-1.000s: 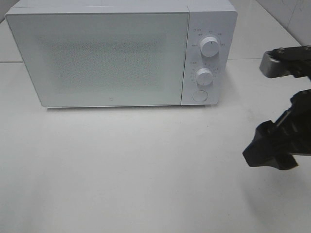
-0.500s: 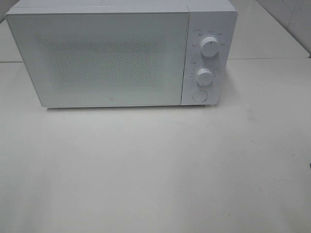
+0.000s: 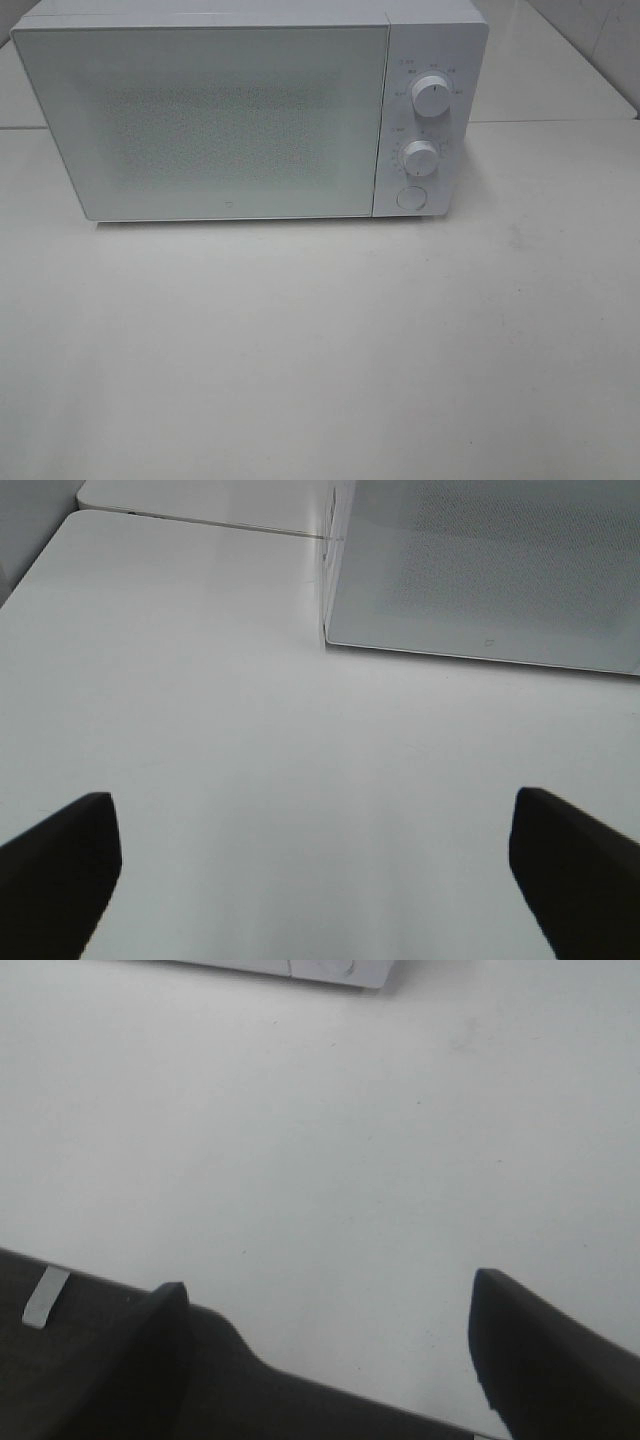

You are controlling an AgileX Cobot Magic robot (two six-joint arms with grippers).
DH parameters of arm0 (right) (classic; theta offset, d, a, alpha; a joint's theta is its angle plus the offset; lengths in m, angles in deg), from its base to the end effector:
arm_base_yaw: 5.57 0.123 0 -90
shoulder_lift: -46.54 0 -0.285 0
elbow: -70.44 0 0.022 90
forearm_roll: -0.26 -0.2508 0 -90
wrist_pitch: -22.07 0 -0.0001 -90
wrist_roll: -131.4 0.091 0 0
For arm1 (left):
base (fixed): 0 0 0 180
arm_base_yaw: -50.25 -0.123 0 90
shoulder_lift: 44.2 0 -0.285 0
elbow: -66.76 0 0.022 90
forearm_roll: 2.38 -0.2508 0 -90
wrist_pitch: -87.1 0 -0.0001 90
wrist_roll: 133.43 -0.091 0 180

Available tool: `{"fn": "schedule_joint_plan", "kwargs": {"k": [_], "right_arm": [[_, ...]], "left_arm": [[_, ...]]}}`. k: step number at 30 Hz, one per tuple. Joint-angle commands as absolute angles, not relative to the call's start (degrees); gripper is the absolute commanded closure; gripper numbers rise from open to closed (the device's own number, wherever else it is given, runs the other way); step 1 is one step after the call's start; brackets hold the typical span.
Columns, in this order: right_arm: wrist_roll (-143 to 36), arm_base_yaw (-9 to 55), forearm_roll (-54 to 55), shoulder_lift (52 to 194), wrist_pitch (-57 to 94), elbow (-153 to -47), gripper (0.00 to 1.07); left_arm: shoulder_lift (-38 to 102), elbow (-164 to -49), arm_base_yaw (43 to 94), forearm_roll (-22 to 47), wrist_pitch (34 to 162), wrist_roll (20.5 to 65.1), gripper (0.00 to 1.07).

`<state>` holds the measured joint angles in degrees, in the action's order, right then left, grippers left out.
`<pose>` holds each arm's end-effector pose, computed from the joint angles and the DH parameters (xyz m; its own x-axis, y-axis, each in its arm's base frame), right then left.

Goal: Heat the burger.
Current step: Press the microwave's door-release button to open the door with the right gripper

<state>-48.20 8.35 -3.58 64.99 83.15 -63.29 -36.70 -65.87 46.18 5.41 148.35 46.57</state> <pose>0.0188 0.0102 0.2870 -0.5779 -0.1027 -0.8096 -0.2638 0.9623 0.0662 -0.0081 -0.0114 0.2830 -0.4371 -0.0965 -0.8942 0.0075 0.9938 -0.1109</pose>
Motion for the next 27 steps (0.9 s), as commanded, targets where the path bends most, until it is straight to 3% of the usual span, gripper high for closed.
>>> {"fn": "schedule_joint_plan", "kwargs": {"k": [1, 9, 27], "right_arm": [[-48.6, 4.8, -3.64, 60.0, 82.86, -62.94, 0.31], [-49.63, 2.27, -4.1, 52.44, 78.85, -60.82, 0.31], [-49.4, 2.27, -4.04, 52.55, 78.91, -60.82, 0.31]], "left_arm": [[-37.62, -65.64, 46.41, 5.47, 148.29, 46.57, 0.09], [-37.62, -65.64, 46.41, 5.47, 148.29, 46.57, 0.09], [-37.62, -65.64, 46.41, 5.47, 148.29, 46.57, 0.09]]}}
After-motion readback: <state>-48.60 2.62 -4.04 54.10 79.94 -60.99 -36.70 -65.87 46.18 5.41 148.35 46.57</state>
